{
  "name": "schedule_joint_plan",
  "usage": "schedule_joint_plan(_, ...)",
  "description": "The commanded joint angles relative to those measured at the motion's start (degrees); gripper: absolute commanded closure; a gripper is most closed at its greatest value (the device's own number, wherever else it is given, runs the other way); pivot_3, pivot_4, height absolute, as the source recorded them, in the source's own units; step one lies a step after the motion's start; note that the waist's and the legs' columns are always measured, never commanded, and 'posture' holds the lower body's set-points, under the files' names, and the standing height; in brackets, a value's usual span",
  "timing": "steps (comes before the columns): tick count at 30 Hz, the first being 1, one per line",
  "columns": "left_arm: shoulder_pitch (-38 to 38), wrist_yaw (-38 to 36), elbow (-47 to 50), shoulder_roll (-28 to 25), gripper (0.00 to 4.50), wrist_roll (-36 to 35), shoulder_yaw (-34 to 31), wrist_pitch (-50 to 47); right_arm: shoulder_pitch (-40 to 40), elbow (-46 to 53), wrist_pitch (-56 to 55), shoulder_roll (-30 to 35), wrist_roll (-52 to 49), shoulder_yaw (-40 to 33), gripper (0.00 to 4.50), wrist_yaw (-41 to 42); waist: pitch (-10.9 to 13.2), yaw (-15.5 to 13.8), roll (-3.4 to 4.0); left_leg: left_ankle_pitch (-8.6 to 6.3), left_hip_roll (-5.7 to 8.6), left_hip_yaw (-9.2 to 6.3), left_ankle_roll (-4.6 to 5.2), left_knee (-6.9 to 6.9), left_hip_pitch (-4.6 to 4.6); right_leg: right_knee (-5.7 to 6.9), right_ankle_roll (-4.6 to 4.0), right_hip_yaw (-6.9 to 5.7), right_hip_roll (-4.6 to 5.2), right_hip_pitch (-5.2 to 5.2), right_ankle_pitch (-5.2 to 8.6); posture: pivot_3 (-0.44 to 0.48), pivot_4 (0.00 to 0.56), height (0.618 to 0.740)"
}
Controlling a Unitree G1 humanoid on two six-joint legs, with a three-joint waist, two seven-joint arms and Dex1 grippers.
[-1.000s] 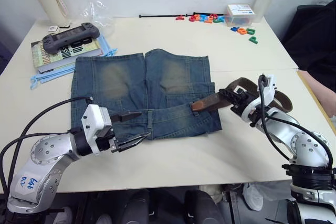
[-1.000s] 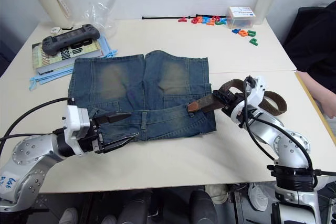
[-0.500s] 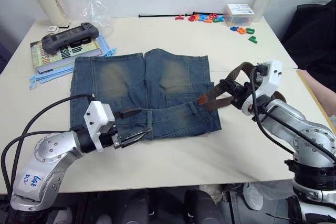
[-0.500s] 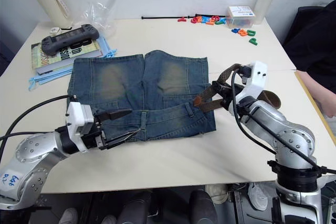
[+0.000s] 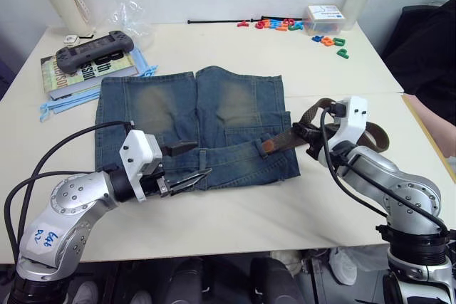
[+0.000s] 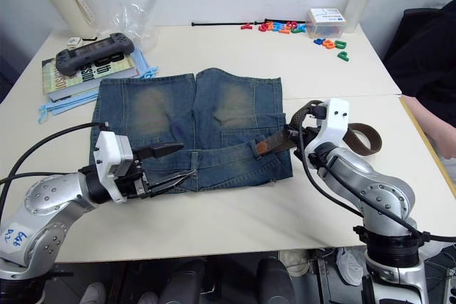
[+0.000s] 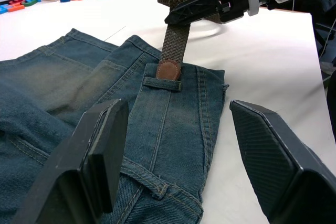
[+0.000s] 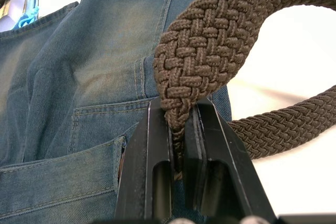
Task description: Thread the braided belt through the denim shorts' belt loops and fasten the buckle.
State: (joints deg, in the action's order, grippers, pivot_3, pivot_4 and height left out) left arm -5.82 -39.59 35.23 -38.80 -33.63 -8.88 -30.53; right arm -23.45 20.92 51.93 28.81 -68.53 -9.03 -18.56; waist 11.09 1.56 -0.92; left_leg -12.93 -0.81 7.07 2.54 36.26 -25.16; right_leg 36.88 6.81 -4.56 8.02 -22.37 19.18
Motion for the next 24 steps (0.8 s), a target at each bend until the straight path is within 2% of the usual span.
schedule_joint_plan(1,-0.32,0.43,2.43,0.06,1.07,-1.16,-0.24,-0.12,-1.03,1.82,0.95,-0.76,-0.60,-1.05,4.50,0.47,0.00,0.00,0.00,0.00,0.00,0.00,0.00,0.00,0.00,0.00,0.00,0.00,0.00,0.00,0.00,0.000,0.150,0.713)
schedule_joint_plan(5,-0.46,0.53,2.34,0.24,1.07,-1.28,-0.13,-0.43,0.15,0.11,1.80,-3.18,1.03,0.48,4.50,1.50,0.00,0.02,0.00,0.00,0.00,0.00,0.00,-0.01,0.00,0.00,0.00,0.01,0.00,0.00,0.00,0.000,0.150,0.713)
schedule_joint_plan(13,-1.93,0.69,1.13,0.32,1.07,0.82,1.78,0.49,0.09,-8.11,2.59,-9.96,1.09,-1.14,4.50,4.33,0.00,0.01,-0.01,0.01,0.00,0.01,-0.01,-0.02,0.00,0.00,-0.01,0.00,-0.02,-0.01,0.00,0.000,0.150,0.713)
schedule_joint_plan(16,-3.18,0.73,-0.23,-0.23,1.07,7.71,6.11,4.84,-0.33,-11.45,3.93,-11.64,-0.93,-2.58,4.50,4.70,0.00,0.00,-0.01,0.01,0.00,0.01,-0.01,-0.02,0.01,0.01,-0.01,-0.01,-0.03,0.00,0.00,0.000,0.150,0.713)
schedule_joint_plan(19,-4.35,1.98,-3.72,-0.53,1.07,19.78,12.58,13.98,-0.90,-15.91,5.56,-13.86,-5.79,-5.58,4.50,3.78,-0.01,0.03,-0.01,0.00,0.00,0.07,-0.01,-0.05,0.04,0.00,-0.01,-0.04,-0.08,-0.01,-0.01,0.000,0.150,0.713)
schedule_joint_plan(21,-5.86,4.84,-6.98,0.85,1.07,26.75,15.77,19.10,-1.39,-19.41,6.89,-14.65,-8.65,-7.69,4.50,3.06,-0.01,0.00,-0.01,0.00,-0.01,0.10,-0.01,-0.08,0.05,0.01,-0.03,-0.06,-0.13,-0.03,-0.02,0.000,0.150,0.713)
schedule_joint_plan(24,-8.01,7.12,-11.58,3.15,1.07,32.86,18.81,24.81,-2.35,-23.36,8.63,-14.98,-11.86,-9.75,4.50,2.33,-0.01,0.08,-0.01,-0.01,-0.03,0.12,0.02,-0.08,0.05,0.01,-0.06,-0.04,-0.08,-0.05,-0.04,0.000,0.150,0.713)
